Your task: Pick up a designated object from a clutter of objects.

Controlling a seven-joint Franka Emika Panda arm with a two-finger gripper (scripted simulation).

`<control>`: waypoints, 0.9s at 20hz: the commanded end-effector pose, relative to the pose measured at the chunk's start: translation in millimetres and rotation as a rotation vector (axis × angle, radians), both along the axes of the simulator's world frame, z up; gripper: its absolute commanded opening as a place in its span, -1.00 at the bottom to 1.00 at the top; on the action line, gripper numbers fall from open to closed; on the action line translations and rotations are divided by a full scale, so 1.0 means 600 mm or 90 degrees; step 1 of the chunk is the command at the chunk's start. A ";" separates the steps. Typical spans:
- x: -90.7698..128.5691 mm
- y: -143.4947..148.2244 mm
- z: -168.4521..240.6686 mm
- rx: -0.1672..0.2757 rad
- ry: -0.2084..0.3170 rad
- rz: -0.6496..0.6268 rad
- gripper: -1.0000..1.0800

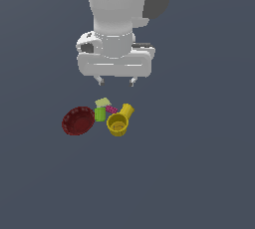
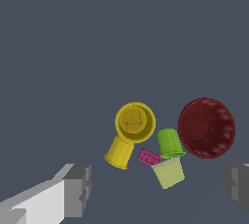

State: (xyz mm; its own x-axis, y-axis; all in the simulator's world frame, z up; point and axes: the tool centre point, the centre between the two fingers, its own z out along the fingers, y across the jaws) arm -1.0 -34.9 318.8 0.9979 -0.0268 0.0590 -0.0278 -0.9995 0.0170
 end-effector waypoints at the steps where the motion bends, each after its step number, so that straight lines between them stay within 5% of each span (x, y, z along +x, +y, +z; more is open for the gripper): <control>1: -0.003 -0.009 -0.019 0.001 0.002 0.012 0.92; 18: -0.087 -0.105 -0.228 0.008 0.020 0.159 0.92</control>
